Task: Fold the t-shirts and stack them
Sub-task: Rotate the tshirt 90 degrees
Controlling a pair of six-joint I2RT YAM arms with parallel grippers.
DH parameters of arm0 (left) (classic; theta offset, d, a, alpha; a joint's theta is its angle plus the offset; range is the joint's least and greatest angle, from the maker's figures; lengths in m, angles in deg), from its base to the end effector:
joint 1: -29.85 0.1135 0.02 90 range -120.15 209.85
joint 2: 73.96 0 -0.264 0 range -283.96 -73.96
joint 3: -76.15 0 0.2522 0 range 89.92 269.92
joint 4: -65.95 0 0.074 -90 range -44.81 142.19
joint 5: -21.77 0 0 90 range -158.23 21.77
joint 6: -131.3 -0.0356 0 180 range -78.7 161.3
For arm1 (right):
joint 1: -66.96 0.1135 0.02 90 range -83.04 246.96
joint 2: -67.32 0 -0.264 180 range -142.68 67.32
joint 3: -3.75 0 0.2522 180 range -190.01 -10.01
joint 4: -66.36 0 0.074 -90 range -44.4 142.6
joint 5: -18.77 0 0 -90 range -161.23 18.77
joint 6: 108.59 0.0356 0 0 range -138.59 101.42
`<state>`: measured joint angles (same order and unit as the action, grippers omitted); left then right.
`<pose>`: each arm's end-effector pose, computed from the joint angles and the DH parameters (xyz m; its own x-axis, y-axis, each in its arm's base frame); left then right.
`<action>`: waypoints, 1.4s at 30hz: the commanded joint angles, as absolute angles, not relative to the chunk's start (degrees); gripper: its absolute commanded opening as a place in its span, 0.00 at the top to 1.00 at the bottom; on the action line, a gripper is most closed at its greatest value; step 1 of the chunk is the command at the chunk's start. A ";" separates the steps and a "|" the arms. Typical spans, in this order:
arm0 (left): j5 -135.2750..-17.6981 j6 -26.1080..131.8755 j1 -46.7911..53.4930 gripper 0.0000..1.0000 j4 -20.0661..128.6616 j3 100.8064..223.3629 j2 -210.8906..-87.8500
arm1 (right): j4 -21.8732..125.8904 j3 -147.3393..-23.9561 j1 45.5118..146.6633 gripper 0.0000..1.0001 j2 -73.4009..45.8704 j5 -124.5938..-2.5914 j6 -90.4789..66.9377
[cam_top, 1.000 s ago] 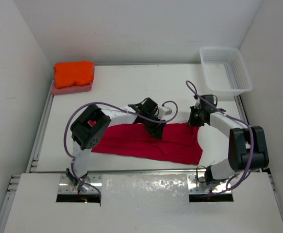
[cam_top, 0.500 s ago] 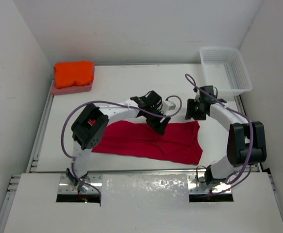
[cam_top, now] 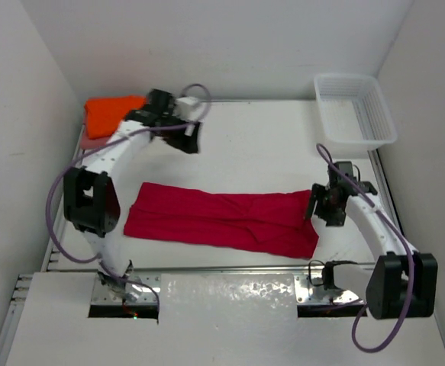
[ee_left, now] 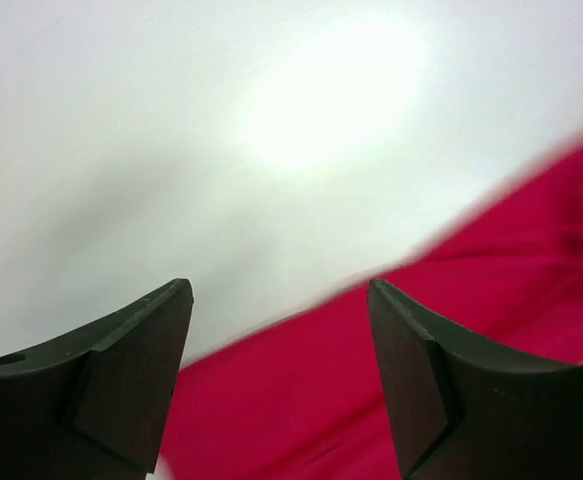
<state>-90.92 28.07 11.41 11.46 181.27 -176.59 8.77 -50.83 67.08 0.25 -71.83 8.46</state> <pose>0.3708 -0.1381 0.2979 -0.6094 0.4258 -0.6689 0.6745 0.7218 -0.1550 0.2007 0.0000 0.1991 -0.8367 0.4530 -0.3079 0.4289 0.8915 0.1462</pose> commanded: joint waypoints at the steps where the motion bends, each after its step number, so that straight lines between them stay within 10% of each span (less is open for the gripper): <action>1: -86.68 24.52 25.32 0.31 6.58 176.58 -178.11 | 5.59 -47.11 67.14 0.34 4.21 -69.58 13.22; 14: -82.83 20.73 30.29 0.29 18.44 162.70 -182.68 | 9.10 -29.35 67.14 0.35 12.91 -65.43 19.91; 18: -80.70 20.13 32.22 0.64 18.18 160.93 -184.09 | 13.29 -28.91 67.14 0.38 11.77 -66.40 19.74; 24: -84.22 17.75 32.66 0.91 15.54 156.45 -179.79 | 23.49 -29.87 67.14 0.83 3.10 -65.87 20.27; 27: -84.31 18.45 33.80 1.00 15.98 154.61 -178.47 | 26.31 -33.99 67.14 0.97 -2.44 -66.13 18.34; 42: -84.30 13.54 39.61 1.00 13.44 147.67 -171.27 | 26.86 -85.62 72.22 1.00 -47.62 -68.17 10.77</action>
<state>-83.21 16.49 39.28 14.92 148.66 -174.45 25.77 -75.55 69.68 -42.05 -66.81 12.90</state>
